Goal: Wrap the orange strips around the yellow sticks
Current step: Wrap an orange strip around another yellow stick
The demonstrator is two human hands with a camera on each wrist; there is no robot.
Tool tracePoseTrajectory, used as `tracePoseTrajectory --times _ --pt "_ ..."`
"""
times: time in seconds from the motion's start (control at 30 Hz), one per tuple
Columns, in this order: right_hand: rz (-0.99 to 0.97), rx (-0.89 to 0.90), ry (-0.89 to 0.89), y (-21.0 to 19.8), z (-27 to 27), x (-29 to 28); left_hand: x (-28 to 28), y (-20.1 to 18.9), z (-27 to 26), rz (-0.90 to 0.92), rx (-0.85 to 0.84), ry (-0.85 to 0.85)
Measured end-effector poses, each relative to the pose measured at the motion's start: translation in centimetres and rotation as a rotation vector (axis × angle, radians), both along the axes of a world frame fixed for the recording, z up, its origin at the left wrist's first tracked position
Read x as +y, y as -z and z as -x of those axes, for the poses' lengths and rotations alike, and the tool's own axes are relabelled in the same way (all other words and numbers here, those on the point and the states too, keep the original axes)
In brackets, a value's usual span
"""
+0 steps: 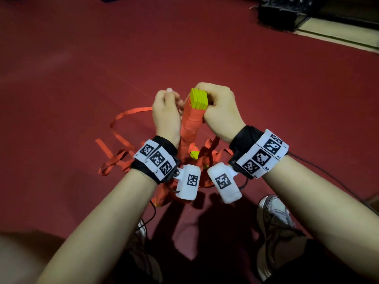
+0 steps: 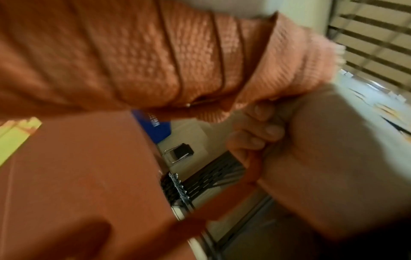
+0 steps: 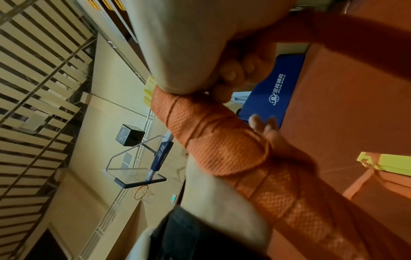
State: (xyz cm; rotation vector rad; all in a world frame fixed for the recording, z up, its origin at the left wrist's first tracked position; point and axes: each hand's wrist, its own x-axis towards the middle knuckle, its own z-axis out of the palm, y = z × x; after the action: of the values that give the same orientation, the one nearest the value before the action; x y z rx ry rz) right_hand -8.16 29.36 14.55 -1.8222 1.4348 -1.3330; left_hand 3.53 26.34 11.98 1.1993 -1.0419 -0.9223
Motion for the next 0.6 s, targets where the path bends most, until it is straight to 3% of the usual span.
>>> tracePoseTrajectory --times 0.1,0.2,0.27,0.47,0.6 --pt "-0.028 0.052 0.069 -0.2 0.2 -0.2 2.0 -1.0 -0.5 0.289 -0.074 0.030" --pt "-0.036 0.070 0.130 -0.2 0.7 -0.8 2.7 -0.2 -1.5 0.469 -0.415 0.216" --pt "-0.045 0.088 0.133 -0.2 0.9 -1.2 2.9 0.3 -1.9 0.436 -0.496 0.257" --pt "-0.183 -0.006 -0.041 -0.9 1.2 -1.5 2.0 0.4 -3.4 0.351 -0.351 0.241" --pt "-0.150 0.048 -0.145 -1.2 0.7 -1.1 2.2 0.4 -3.1 0.399 -0.469 0.198"
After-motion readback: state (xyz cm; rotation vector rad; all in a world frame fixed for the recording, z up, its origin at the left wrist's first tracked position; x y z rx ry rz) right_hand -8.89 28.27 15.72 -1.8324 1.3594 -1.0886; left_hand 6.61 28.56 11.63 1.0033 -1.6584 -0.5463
